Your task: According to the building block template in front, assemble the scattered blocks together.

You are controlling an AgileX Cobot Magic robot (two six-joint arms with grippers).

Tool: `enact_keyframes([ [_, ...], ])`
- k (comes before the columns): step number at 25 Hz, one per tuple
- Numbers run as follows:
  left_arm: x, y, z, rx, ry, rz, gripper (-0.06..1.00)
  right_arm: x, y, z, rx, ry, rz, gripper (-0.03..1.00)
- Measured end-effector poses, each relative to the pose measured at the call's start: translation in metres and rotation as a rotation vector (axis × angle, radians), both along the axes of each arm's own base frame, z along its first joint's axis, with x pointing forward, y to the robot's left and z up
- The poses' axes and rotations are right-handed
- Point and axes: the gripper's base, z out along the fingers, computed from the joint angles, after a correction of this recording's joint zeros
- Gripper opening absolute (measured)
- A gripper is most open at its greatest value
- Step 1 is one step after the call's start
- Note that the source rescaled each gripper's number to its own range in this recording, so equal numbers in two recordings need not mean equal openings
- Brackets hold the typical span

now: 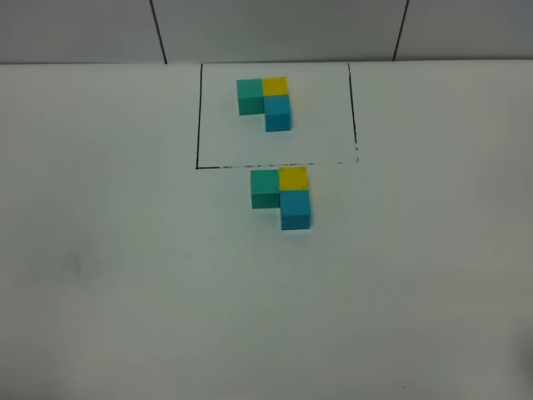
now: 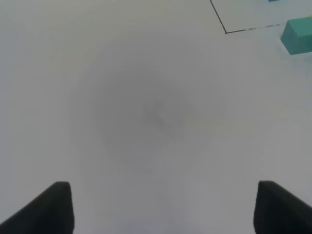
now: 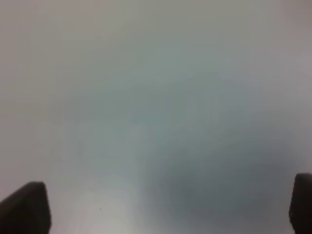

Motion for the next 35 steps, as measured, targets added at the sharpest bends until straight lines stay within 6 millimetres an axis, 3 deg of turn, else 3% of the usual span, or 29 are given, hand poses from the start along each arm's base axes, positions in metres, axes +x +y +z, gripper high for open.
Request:
enact_keyframes([
  [10,0.0,0.0,0.0,0.0,0.0,0.0,0.75,-0.036,0.003,0.004,-0.005,-0.164,0.023,1.0],
  [22,0.0,0.0,0.0,0.0,0.0,0.0,0.75,-0.059,0.005,-0.002,-0.039,-0.298,0.054,1.0],
  [28,0.0,0.0,0.0,0.0,0.0,0.0,0.75,-0.073,0.006,-0.001,-0.043,-0.388,0.058,0.95],
  [35,0.0,0.0,0.0,0.0,0.0,0.0,0.75,-0.074,0.006,-0.001,-0.039,-0.393,0.112,0.87],
])
